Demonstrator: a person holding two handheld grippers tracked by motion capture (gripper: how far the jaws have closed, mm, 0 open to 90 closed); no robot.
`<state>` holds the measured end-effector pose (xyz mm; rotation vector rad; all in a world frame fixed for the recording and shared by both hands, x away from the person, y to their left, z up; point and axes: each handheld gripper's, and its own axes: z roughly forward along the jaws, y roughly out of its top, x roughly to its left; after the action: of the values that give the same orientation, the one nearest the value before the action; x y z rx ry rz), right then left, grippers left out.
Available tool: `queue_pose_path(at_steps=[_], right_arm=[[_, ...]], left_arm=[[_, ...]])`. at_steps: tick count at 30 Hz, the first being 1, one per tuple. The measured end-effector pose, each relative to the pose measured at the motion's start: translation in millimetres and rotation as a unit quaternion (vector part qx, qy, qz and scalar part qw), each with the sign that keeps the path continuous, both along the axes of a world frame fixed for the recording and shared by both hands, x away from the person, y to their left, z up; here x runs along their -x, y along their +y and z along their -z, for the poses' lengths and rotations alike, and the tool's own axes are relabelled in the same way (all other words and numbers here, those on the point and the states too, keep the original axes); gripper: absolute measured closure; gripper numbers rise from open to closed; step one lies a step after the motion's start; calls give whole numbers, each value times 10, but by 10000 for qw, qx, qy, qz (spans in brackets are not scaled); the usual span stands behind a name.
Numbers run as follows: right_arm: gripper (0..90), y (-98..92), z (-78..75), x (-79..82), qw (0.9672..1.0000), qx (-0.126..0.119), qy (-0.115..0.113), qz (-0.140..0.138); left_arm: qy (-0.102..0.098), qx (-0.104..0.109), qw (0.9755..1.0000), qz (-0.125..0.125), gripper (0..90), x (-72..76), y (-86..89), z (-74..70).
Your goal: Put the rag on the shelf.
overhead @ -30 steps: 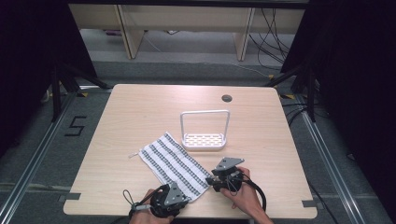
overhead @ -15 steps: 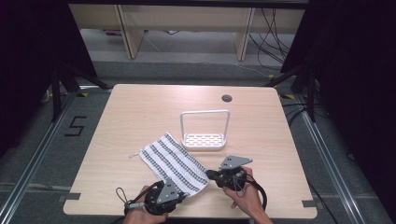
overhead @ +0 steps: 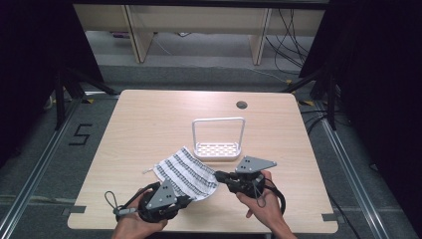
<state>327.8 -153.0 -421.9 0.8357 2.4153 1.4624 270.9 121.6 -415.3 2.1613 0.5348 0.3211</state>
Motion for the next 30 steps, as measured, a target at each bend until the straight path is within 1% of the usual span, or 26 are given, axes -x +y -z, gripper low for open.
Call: queue_pose_path(at_steps=[1,2,3,4,5,7,8,9,10,11,12,13,14,15,16,17,18,20,21,23,24,25,26,27,29,30], right_arm=[[872,15,-56,15,10000,18,88,-17],[872,21,-111,2,10000,10,-29,-77],[872,51,-254,20,9999,-68,-30,-146],[872,51,-254,20,9999,-68,-30,-146],[872,58,-337,18,9997,-35,-106,-218],[873,97,-497,48,9995,-127,-185,-230],[873,97,-580,38,9989,-107,-355,-281],[873,101,-658,46,9987,-140,-383,-289],[873,109,-726,45,9983,-217,-447,-296],[873,106,-794,47,9984,-255,-405,-311],[873,102,-850,36,9980,-311,-450,-314],[873,90,-906,28,9981,-341,-433,-286],[874,81,-955,3,9974,-396,-535,-279],[873,61,-1009,-8,9976,-434,-468,-273],[874,39,-1063,-24,9973,-456,-524,-223],[873,-2,-1165,-54,9970,-507,-560,-173],[873,-2,-1165,-54,9970,-507,-560,-173],[874,-44,-1247,-93,9961,-536,-696,-71],[874,-87,-1312,-130,9969,-473,-631,22],[874,-105,-1332,-154,9964,-508,-671,70],[874,-126,-1355,-164,9968,-470,-637,123],[874,-136,-1368,-176,9964,-529,-650,156],[874,-161,-1388,-192,9963,-499,-670,189],[874,-183,-1404,-197,9962,-509,-655,262],[874,-229,-1429,-239,9955,-534,-715,312],[874,-253,-1440,-253,9952,-573,-703,358]], left_arm=[[-28,14,10000,58,858,-16,24,-66],[-5,129,9999,32,858,-17,35,-124],[-47,165,9998,43,858,-28,71,-270],[-47,165,9998,43,859,-28,71,-270],[-101,232,9997,45,859,-32,86,-345],[-227,277,9993,72,859,-43,114,-512],[-274,291,9992,69,859,-46,129,-598],[-297,273,9992,79,859,-57,148,-683],[-344,337,9988,67,859,-73,161,-752],[-385,339,9987,42,859,-95,178,-826],[-439,368,9984,7,860,-119,190,-895],[-504,406,9979,-17,859,-146,197,-960],[-551,439,9975,-26,860,-172,197,-1021],[-566,464,9973,-26,860,-198,190,-1077],[-591,488,9971,-12,860,-230,179,-1124],[-619,504,9968,6,860,-297,150,-1204],[-619,504,9968,6,860,-297,150,-1204],[-638,546,9965,40,860,-377,116,-1258],[-640,580,9963,14,860,-420,103,-1279],[-587,688,9959,-38,860,-502,62,-1299],[-577,693,9959,-58,860,-537,48,-1310],[-563,703,9959,-51,860,-574,35,-1318],[-562,711,9959,-51,860,-610,27,-1327],[-562,721,9958,-84,860,-641,20,-1340],[-579,721,9956,-135,860,-702,9,-1369],[-601,764,9951,-158,860,-730,2,-1381]])
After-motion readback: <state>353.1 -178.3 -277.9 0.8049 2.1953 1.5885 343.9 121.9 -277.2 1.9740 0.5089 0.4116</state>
